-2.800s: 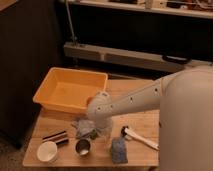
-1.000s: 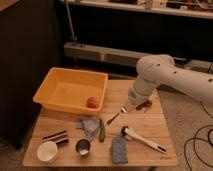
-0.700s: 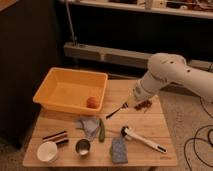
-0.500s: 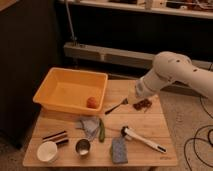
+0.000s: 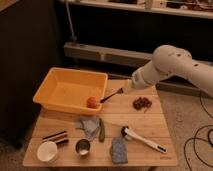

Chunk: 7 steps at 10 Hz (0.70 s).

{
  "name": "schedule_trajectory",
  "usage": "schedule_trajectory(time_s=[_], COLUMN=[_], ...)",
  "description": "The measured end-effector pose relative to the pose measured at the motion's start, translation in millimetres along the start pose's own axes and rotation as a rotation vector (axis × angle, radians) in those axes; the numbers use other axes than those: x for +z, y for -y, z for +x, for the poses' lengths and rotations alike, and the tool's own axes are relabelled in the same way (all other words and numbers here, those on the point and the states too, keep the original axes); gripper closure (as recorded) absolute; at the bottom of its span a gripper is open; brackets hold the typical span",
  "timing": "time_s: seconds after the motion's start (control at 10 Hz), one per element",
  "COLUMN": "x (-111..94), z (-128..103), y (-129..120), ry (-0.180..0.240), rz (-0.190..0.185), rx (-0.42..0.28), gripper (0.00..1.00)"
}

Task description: Place fork in tray

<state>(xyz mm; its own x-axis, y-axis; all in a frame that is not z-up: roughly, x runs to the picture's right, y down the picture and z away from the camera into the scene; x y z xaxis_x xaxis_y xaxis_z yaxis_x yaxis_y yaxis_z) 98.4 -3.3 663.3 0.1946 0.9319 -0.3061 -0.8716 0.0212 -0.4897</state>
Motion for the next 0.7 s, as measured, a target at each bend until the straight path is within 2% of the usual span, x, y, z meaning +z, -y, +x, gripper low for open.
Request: schedule_trajectory(time_s=[0.3, 0.7], x=[34, 84], z=[-23, -48], y=[-29, -56], ry=[0.058, 0.195], rz=[-0.044, -0.091], rx=[-0.030, -0.118], gripper=[1.00, 1.00])
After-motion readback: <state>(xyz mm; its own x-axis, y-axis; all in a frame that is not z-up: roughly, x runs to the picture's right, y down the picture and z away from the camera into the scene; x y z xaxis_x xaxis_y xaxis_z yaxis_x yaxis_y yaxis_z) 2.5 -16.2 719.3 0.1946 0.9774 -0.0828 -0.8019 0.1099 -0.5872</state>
